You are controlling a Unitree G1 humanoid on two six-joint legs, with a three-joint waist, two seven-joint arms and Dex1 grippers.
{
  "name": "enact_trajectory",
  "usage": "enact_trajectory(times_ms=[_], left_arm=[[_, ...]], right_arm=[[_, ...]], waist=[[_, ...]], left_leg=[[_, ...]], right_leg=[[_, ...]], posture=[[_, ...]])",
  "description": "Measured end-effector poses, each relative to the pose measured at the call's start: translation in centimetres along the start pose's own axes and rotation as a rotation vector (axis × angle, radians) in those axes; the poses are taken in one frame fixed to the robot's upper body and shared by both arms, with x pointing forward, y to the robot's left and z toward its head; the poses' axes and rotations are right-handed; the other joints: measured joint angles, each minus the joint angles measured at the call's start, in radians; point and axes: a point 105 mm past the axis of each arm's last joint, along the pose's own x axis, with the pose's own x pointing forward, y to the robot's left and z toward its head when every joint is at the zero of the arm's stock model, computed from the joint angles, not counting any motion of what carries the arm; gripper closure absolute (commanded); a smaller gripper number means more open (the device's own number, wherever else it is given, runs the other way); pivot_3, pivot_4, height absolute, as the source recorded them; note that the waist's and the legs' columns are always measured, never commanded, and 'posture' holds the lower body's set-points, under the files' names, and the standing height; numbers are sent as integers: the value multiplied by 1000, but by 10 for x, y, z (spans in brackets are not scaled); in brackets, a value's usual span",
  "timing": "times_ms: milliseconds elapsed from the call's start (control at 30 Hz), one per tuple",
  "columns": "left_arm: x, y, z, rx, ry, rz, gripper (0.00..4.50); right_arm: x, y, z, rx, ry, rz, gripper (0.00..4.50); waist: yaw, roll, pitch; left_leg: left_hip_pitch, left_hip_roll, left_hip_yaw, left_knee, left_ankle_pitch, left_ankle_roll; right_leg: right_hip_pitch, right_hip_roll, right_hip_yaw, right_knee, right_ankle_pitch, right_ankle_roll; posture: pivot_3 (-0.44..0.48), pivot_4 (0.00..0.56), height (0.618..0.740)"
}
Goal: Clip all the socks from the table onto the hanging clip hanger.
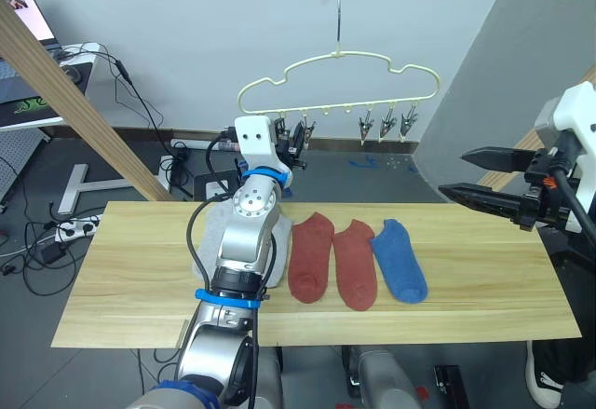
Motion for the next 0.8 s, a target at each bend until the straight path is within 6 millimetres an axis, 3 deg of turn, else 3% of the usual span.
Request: enact_trajectory(times_ms=[100, 167, 267, 600, 700, 767, 800], left_arm=[[0, 0, 0, -2, 0, -1, 3073], [0, 0, 0, -5, -1, -2, 3706], [0, 0, 2, -6, -12, -3, 4198], [0, -1, 1, -34, 3, -30, 4198], [1, -1, 5, -87, 31, -66, 4198], [2, -1, 12, -132, 41, -92, 4198], [2, 0, 15, -155, 47, -103, 4198]], right_arm=[[0, 1, 0, 2, -2, 2, 1336], [0, 0, 1, 2, -3, -2, 1336], [0, 0, 1, 8, -8, 1, 1336], [7, -2, -7, 27, 9, -16, 1336], [29, -5, -35, 84, 89, -50, 759], [43, -5, -61, 97, 179, -66, 54], [49, -4, -73, 102, 216, -68, 19]], waist=[[0, 0, 0], [0, 0, 0], [0, 0, 0], [0, 0, 0], [0, 0, 0], [0, 0, 0], [0, 0, 0]], left_leg=[[0, 0, 0, 0, 0, 0], [0, 0, 0, 0, 0, 0], [0, 0, 0, 0, 0, 0], [0, 0, 0, 0, 0, 0], [0, 0, 0, 0, 0, 0], [0, 0, 0, 0, 0, 0], [0, 0, 0, 0, 0, 0]], right_leg=[[0, 0, 0, 0, 0, 0], [0, 0, 0, 0, 0, 0], [0, 0, 0, 0, 0, 0], [0, 0, 0, 0, 0, 0], [0, 0, 0, 0, 0, 2], [0, 0, 0, 0, -2, 4], [0, 0, 0, 0, -2, 5]], posture=[[-84, 251, 740], [-84, 251, 740], [-81, 251, 740], [-60, 255, 740], [-42, 260, 740], [-23, 266, 740], [-23, 266, 740]])
